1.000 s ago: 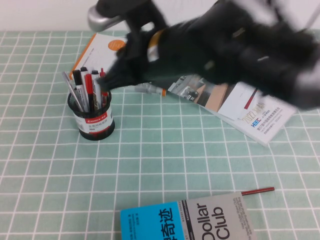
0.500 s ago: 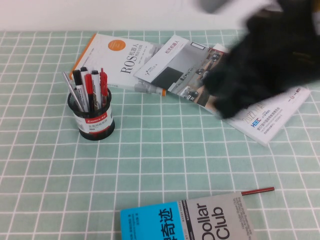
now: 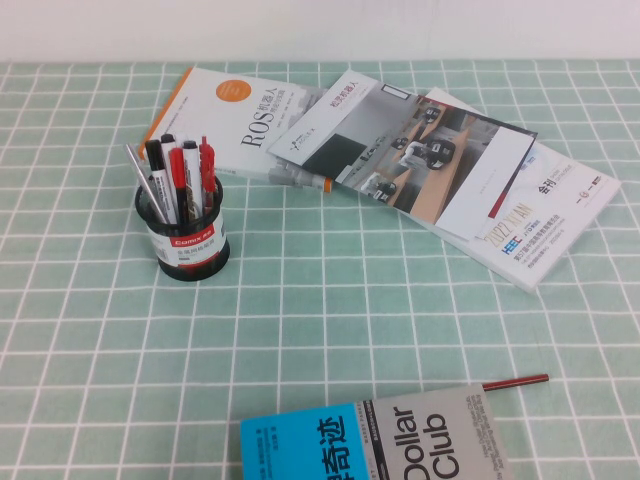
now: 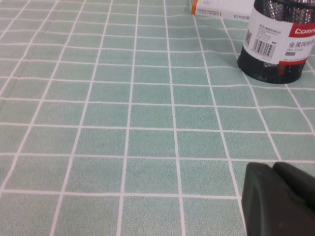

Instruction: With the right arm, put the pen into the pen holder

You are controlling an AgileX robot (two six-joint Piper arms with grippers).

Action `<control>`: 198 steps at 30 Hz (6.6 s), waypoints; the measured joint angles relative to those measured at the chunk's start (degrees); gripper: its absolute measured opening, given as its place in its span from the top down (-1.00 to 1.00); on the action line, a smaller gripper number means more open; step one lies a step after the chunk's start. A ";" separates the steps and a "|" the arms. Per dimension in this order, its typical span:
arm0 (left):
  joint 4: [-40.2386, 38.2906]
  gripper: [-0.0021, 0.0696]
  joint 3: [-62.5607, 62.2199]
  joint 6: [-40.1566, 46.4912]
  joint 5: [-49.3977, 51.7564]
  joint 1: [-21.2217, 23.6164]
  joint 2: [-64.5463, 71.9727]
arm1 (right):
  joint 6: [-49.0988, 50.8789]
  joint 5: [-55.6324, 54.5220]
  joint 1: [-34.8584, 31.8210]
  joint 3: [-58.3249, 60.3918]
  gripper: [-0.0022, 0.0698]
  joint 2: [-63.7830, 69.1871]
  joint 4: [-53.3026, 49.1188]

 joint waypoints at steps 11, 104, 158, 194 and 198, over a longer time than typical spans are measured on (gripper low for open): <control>0.00 0.96 0.00 0.00 0.00 0.00 0.00 | 2.43 -19.29 -3.06 23.66 0.99 -7.40 -2.49; 0.00 0.96 0.00 0.00 0.00 0.00 0.00 | -2.53 -52.06 -38.37 69.68 1.00 -43.27 4.97; 0.00 0.96 0.00 0.00 0.00 0.00 0.00 | -2.53 -52.06 -38.37 69.68 1.00 -43.27 4.97; 0.00 0.96 0.00 0.00 0.00 0.00 0.00 | -2.53 -52.06 -38.37 69.68 1.00 -43.27 4.97; 0.00 0.96 0.00 0.00 0.00 0.00 0.00 | -2.53 -52.06 -38.37 69.68 1.00 -43.27 4.97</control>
